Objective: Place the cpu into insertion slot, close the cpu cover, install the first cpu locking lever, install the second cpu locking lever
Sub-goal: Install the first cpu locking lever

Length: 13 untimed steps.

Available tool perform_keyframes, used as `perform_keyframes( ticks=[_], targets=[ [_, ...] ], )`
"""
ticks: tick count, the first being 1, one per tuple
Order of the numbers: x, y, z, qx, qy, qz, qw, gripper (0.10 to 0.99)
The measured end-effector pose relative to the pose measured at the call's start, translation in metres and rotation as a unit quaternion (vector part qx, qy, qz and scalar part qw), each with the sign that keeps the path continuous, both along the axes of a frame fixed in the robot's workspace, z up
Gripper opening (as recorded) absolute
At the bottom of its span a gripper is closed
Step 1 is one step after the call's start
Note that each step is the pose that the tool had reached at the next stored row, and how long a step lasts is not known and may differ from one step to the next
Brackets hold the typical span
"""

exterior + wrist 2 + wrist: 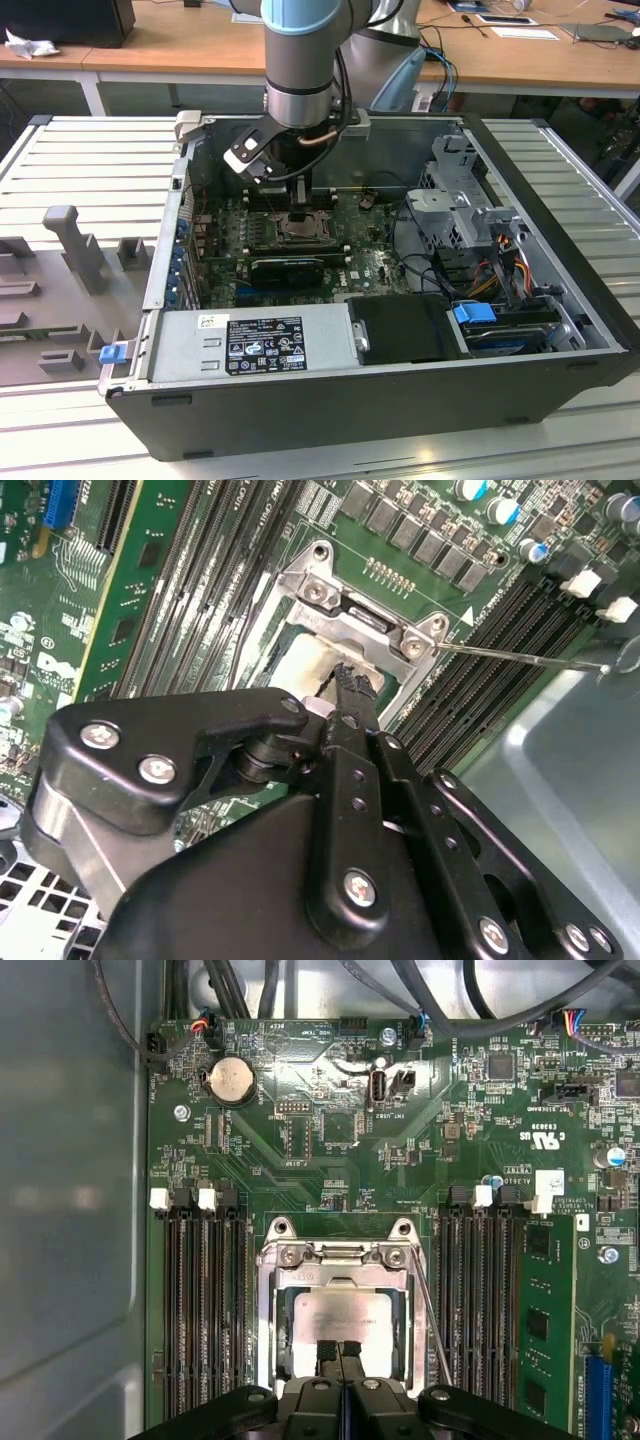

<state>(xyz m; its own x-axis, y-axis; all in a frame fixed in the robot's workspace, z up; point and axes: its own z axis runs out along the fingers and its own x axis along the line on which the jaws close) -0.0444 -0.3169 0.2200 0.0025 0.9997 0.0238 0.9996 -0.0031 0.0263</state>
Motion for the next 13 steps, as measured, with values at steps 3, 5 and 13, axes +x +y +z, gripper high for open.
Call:
perform_keyframes(
  ticks=[3, 5, 13],
  targets=[
    [0.0, 0.0001, 0.0079, 0.0001, -0.0001, 0.0, 1.0, 0.106],
    [0.0, 0.0001, 0.0148, 0.0, -0.0001, 0.0, 1.0, 0.106],
    [0.0001, 0.0001, 0.0372, -0.0001, -0.0002, 0.003, 1.0, 0.106]
  ],
)
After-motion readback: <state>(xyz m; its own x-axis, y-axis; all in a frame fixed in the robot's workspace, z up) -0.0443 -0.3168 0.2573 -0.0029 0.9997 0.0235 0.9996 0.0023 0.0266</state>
